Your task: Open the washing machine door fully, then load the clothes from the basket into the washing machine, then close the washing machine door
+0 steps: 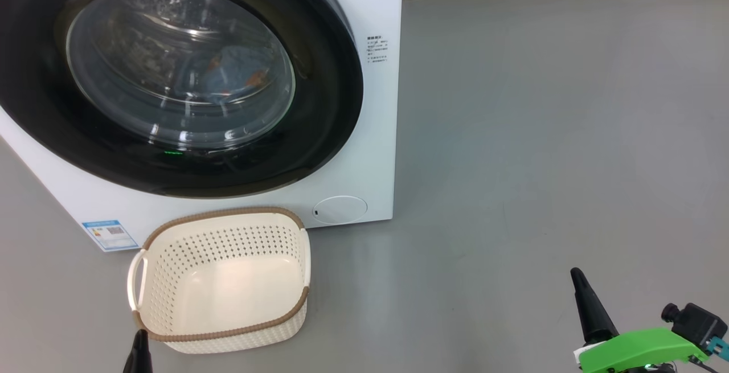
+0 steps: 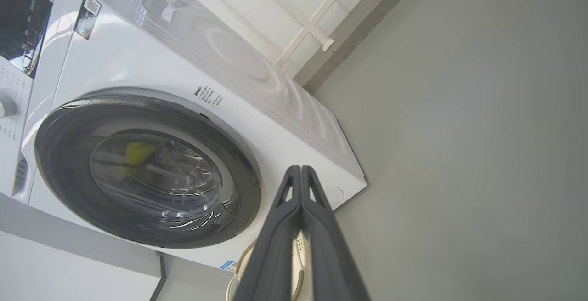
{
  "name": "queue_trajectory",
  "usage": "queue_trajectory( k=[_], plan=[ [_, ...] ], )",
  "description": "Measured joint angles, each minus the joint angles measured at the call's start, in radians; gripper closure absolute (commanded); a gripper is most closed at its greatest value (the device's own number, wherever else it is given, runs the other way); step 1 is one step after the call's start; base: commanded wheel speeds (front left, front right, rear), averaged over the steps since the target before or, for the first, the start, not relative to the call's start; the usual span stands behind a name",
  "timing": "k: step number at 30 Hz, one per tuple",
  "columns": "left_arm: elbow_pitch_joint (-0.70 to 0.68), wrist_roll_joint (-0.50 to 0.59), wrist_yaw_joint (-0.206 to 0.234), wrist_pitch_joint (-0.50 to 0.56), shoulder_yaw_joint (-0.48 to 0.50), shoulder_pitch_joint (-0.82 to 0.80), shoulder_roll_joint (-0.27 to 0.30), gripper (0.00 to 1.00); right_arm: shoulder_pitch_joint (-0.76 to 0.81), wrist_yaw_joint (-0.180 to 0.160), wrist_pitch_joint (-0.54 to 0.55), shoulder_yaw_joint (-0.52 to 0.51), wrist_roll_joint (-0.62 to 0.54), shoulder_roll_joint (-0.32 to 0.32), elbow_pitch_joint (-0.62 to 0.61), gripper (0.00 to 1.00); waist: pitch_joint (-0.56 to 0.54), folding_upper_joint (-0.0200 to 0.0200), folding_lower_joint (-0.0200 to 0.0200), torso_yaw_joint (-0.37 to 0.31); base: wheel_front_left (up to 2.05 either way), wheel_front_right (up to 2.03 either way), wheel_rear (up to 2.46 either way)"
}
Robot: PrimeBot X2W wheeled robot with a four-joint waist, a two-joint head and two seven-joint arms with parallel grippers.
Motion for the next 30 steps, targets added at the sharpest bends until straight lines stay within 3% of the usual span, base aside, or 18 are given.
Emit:
queue_trajectory(
  k=[30],
  plan=[
    [0.025,-0.353,-0.010,0.087,-0.007,-0.065,0.004,1.00,-0.001,0.000,0.090,-0.049,0.319,0.007,-0.012,1.00,0.003,0.0000,0.0000,0.004,0.00,0.00,0.00]
  ],
)
